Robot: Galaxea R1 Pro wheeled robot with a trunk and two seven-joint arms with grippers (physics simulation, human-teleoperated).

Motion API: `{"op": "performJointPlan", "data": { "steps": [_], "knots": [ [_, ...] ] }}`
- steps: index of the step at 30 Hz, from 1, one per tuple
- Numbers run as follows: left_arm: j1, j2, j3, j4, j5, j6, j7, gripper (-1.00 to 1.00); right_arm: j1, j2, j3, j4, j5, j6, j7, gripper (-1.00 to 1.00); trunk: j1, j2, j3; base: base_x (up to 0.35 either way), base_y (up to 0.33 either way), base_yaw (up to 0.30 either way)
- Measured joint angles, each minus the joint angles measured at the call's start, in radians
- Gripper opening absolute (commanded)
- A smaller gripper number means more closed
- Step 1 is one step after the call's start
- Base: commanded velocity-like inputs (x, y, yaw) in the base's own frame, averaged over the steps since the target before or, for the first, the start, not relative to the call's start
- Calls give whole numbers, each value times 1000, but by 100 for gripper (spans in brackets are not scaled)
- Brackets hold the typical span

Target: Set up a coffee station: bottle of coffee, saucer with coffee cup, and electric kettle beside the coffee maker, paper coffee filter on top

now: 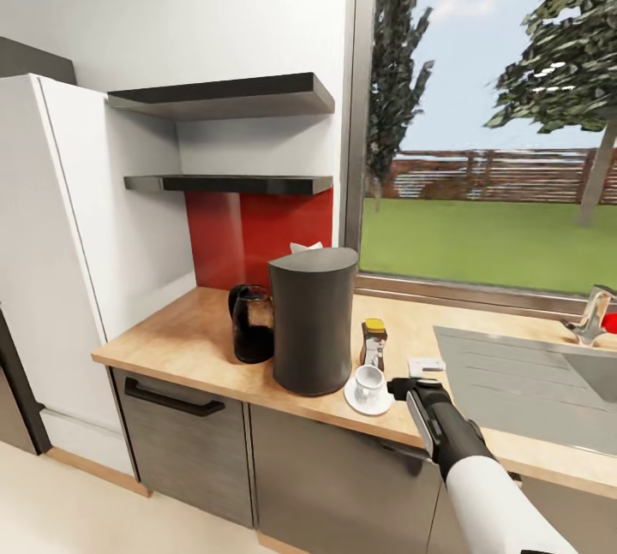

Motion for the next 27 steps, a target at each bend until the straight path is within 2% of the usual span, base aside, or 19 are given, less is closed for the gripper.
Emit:
{"op": "performJointPlan", "data": {
  "steps": [2, 4, 5, 6, 12, 17, 18, 20, 22, 27],
  "knots": [
    [0, -1, -1, -3, -1, 0, 0, 100, 14, -1, 0, 3, 0, -29, 0, 100, 0, 0, 0, 0, 0, 0],
    [-1, -3, -1, -8, -1, 0, 0, 100, 46, -1, -1, 4, 0, -97, 0, 100, 0, 0, 0, 0, 0, 0],
    [-1, -4, -1, -10, -1, 0, -1, 100, 72, 0, -1, 6, 0, -160, 0, 100, 0, 0, 0, 0, 0, 0],
    [-1, -5, -1, -12, -1, -1, -1, 100, 129, 0, -2, 8, -2, -299, 1, 100, 0, 0, 0, 0, 0, 0],
    [-1, -5, -1, -13, -1, -1, -1, 100, 235, 3, -1, 65, -5, -583, 2, 100, 0, 0, 0, 0, 0, 0],
    [-2, -4, -2, -13, -1, -1, -1, 100, 263, 2, -1, 270, -4, -866, 3, 100, 0, 0, 0, 0, 0, 0],
    [-2, -5, -3, -13, -1, -3, -1, 100, 265, 2, 0, 398, -2, -1017, 4, 100, 0, 0, 0, 0, 0, 0],
    [-2, -5, -3, -13, -1, -4, -2, 100, 266, 1, 0, 517, -3, -1097, 5, 100, 0, 0, 0, 0, 0, 0],
    [-3, -5, -3, -13, -1, -4, -2, 100, 267, -3, 0, 596, -2, -1157, 3, 100, 0, 0, 0, 0, 0, 0],
    [-3, -5, -2, -13, -1, -5, -2, 100, 311, -23, 1, 667, -1, -1220, -12, 100, 0, 0, 0, 0, 0, 0]
  ]
}}
